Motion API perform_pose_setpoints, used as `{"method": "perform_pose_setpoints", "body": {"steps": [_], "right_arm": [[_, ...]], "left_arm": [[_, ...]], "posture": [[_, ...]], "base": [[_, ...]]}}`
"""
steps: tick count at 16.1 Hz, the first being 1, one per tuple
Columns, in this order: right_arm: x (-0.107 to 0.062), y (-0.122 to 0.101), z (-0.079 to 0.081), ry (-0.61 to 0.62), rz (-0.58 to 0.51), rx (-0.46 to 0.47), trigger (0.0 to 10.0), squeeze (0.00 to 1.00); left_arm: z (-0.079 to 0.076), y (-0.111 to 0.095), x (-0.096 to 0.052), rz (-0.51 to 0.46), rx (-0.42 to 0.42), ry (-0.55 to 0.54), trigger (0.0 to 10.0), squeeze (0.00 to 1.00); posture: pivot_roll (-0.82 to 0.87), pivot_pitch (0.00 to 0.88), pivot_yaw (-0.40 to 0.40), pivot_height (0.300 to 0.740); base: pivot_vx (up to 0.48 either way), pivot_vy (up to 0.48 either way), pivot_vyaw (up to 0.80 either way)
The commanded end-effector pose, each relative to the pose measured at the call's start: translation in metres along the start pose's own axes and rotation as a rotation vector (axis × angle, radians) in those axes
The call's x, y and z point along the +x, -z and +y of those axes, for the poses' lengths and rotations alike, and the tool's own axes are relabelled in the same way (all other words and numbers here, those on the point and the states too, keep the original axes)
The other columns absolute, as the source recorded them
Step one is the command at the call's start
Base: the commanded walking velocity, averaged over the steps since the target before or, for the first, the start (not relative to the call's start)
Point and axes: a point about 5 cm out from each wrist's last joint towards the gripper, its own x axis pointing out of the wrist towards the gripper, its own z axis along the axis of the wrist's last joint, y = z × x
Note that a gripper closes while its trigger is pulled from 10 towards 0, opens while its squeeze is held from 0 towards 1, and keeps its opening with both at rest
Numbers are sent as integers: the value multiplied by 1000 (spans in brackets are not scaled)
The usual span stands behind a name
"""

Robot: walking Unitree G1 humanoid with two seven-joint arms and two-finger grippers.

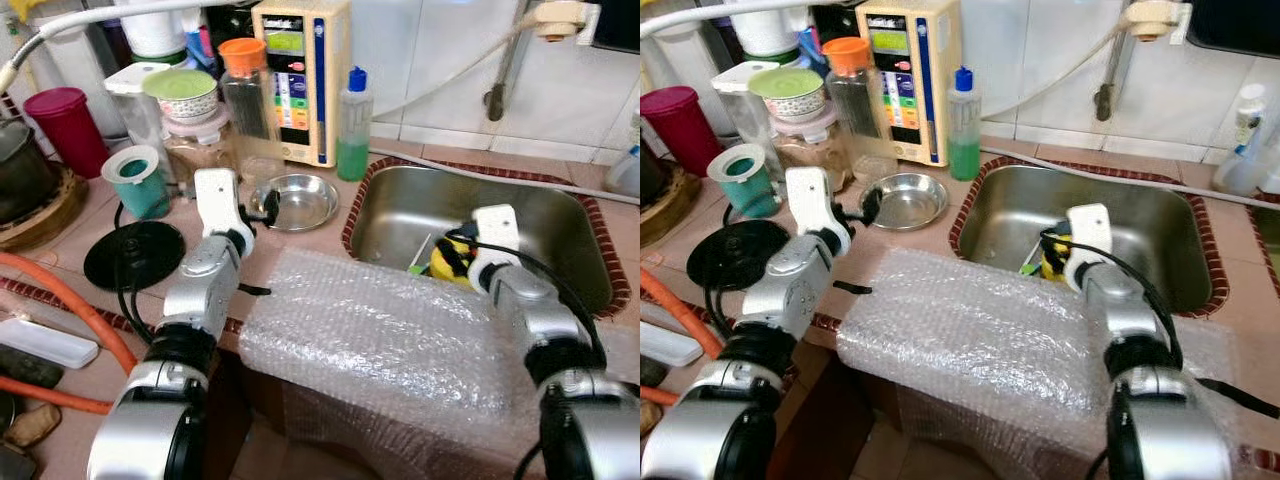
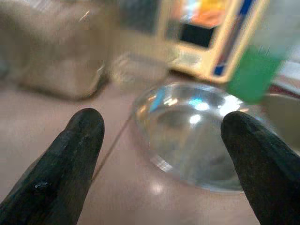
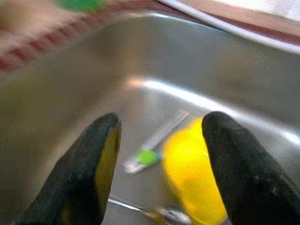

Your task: Kitchen organization

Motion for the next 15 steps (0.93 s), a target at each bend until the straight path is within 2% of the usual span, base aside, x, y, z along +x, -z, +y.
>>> {"method": "perform_pose_setpoints", "body": {"steps": [1,4,5,9,10,11,12,15], "right_arm": [[-4,-6,11,-60,-26,-18,10000,1000],[-24,-8,27,-132,-83,-70,10000,1000],[-36,-13,35,-166,-114,-65,10000,1000],[-57,-19,48,-218,-114,-112,10000,1000],[-59,-20,51,-217,-121,-109,10000,1000],[-61,-21,54,-217,-120,-110,10000,1000],[-63,-22,56,-212,-112,-117,10000,1000],[-66,-26,60,-225,-111,-127,10000,1000]], "left_arm": [[4,-8,5,-6,-38,-29,10000,1000],[4,0,8,56,-91,-46,10000,1000],[2,3,10,81,-106,-48,10000,1000],[-5,-2,15,107,-129,-34,10000,1000],[-6,-2,16,125,-154,-38,10000,518],[-6,-2,17,134,-171,-47,10000,345],[-3,-2,17,149,-199,-72,10000,0],[2,1,17,179,-217,-108,10000,0]], "posture": [[-12,0,106,740],[-34,0,125,740],[-39,0,138,740],[-50,0,175,740],[-53,0,181,740],[-51,0,182,740],[-49,0,181,740],[-45,0,178,740]], "base": [[0,0,0],[0,0,0],[0,0,0],[0,0,0],[0,0,0],[0,0,0],[0,0,0],[0,0,0]]}}
